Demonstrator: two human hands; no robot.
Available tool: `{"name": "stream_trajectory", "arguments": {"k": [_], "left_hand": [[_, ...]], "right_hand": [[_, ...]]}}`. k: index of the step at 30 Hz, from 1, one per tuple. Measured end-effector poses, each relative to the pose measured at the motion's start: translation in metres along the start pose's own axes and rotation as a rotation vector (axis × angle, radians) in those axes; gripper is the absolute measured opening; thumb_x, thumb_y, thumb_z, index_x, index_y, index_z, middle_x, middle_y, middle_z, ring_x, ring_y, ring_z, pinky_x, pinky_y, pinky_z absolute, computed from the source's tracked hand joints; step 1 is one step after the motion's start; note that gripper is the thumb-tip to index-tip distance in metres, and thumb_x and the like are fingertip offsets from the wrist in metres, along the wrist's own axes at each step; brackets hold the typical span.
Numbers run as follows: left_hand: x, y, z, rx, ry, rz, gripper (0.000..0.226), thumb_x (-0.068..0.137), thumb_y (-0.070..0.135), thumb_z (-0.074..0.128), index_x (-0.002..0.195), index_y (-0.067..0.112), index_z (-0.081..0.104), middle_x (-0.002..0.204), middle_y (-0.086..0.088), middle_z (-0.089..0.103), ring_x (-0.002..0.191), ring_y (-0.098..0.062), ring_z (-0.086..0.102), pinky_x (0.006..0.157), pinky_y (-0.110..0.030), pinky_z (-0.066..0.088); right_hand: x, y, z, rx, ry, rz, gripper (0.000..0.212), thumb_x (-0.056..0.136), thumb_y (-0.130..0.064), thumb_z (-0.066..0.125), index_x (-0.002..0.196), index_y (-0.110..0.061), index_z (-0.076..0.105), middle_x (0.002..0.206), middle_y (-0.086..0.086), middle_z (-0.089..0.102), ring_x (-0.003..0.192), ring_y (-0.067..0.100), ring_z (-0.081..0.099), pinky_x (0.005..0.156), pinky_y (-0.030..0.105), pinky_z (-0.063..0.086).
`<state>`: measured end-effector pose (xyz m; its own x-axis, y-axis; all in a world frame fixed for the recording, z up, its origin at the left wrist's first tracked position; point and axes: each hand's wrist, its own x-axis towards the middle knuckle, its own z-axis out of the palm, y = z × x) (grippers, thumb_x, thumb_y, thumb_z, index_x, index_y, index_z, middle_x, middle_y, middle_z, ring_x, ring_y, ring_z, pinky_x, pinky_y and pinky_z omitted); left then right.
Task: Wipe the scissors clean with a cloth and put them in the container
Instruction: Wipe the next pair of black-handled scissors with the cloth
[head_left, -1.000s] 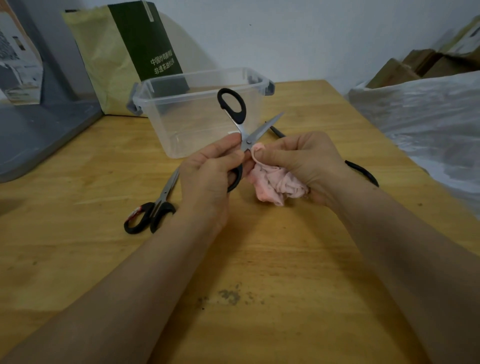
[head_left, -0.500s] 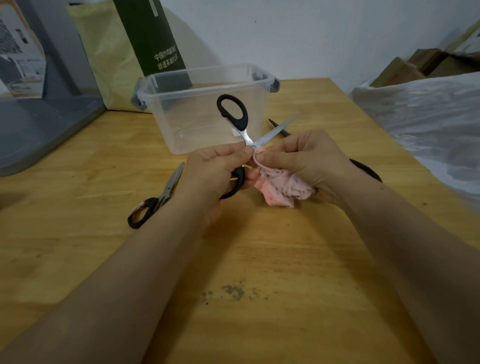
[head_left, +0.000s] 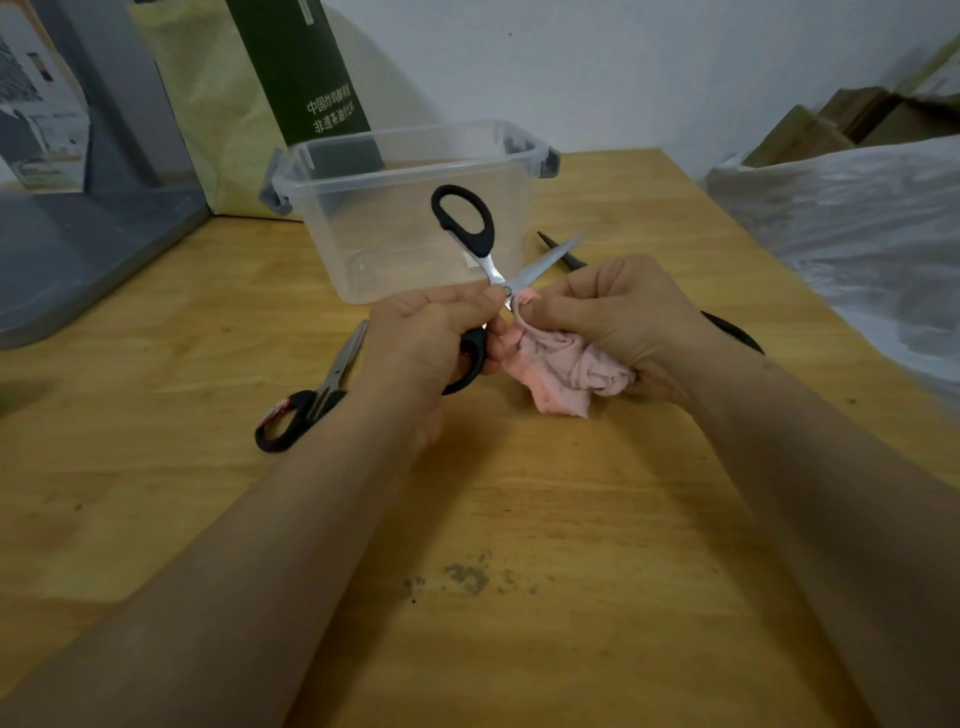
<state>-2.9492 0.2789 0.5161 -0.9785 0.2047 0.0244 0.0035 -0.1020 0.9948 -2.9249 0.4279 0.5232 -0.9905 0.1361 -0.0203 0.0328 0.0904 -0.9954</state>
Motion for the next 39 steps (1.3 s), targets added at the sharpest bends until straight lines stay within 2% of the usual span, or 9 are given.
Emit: {"name": "stream_trajectory", "arguments": {"k": [5,11,16,22,29,31,34,37,39], "left_hand": [[0.005,0.004,-0.007,-0.156,0.082,-0.01,0.012,0.086,0.005,0.064,0.094,-0.002,0.067,0.058,-0.003,0.059,0.047,-0.012,0.052,0.047,-0.021,0.047],[0.001,0.0,0.001,-0.06,0.011,0.007,0.01,0.087,0.006,0.062,0.079,0.003,0.067,0.056,-0.003,0.059,0.047,-0.012,0.052,0.048,-0.022,0.046],[0.008,0.006,-0.01,-0.182,0.117,-0.013,0.009,0.087,0.007,0.062,0.092,0.001,0.067,0.058,-0.001,0.059,0.049,-0.011,0.052,0.047,-0.021,0.046],[0.003,0.002,-0.001,-0.136,0.072,-0.021,0.014,0.087,0.006,0.063,0.097,-0.003,0.067,0.057,-0.003,0.059,0.047,-0.011,0.052,0.046,-0.021,0.046],[0.014,0.013,-0.022,-0.284,0.275,-0.063,0.008,0.087,0.01,0.064,0.092,0.005,0.068,0.062,0.0,0.06,0.05,-0.009,0.054,0.048,-0.019,0.047],[0.013,0.013,-0.022,-0.257,0.292,-0.036,0.007,0.087,0.01,0.064,0.09,0.005,0.068,0.063,-0.001,0.06,0.05,-0.009,0.055,0.049,-0.02,0.048],[0.005,0.012,-0.011,-0.168,0.23,0.048,0.007,0.088,0.006,0.062,0.088,0.002,0.067,0.062,-0.004,0.058,0.049,-0.011,0.053,0.048,-0.022,0.048],[-0.001,0.009,-0.002,-0.093,0.166,0.082,0.009,0.088,0.006,0.062,0.092,0.0,0.068,0.061,-0.005,0.058,0.046,-0.012,0.052,0.046,-0.021,0.046],[-0.003,0.007,0.002,-0.073,0.137,0.083,0.008,0.088,0.006,0.062,0.09,0.002,0.068,0.06,-0.004,0.058,0.046,-0.012,0.052,0.046,-0.022,0.046]], "right_hand": [[-0.001,-0.001,-0.003,-0.126,-0.039,0.019,0.014,0.078,-0.016,0.074,0.07,-0.006,0.07,0.062,0.003,0.07,0.058,0.008,0.065,0.053,0.016,0.051],[0.001,0.002,-0.001,-0.062,-0.004,-0.014,0.011,0.078,-0.011,0.074,0.071,-0.004,0.07,0.074,0.012,0.072,0.066,0.014,0.067,0.067,0.025,0.058],[-0.002,0.001,-0.003,-0.112,-0.028,0.009,0.015,0.077,-0.014,0.075,0.064,-0.01,0.071,0.064,0.005,0.07,0.06,0.01,0.066,0.057,0.018,0.053],[-0.003,0.001,-0.002,-0.055,-0.009,0.0,0.025,0.078,-0.015,0.074,0.054,-0.013,0.066,0.056,0.002,0.067,0.053,0.007,0.062,0.054,0.017,0.051],[-0.006,0.001,-0.01,-0.189,-0.004,0.028,0.015,0.079,-0.014,0.074,0.069,-0.004,0.069,0.058,0.003,0.067,0.054,0.01,0.064,0.053,0.019,0.053],[-0.008,-0.004,-0.016,-0.065,0.088,0.02,0.011,0.08,-0.014,0.073,0.073,-0.005,0.07,0.063,0.007,0.07,0.056,0.013,0.067,0.051,0.02,0.053],[-0.008,-0.011,-0.023,0.037,0.194,-0.148,0.009,0.084,-0.013,0.069,0.089,-0.007,0.073,0.076,0.004,0.072,0.065,0.009,0.068,0.057,0.02,0.052],[-0.003,-0.008,-0.027,-0.314,0.409,-0.412,0.024,0.089,-0.023,0.065,0.076,-0.042,0.069,0.081,-0.015,0.069,0.089,0.007,0.064,0.076,0.023,0.05],[-0.003,-0.01,-0.023,-0.341,0.446,-0.455,0.028,0.092,-0.021,0.06,0.076,-0.043,0.064,0.083,-0.015,0.066,0.086,0.008,0.062,0.074,0.022,0.051]]}}
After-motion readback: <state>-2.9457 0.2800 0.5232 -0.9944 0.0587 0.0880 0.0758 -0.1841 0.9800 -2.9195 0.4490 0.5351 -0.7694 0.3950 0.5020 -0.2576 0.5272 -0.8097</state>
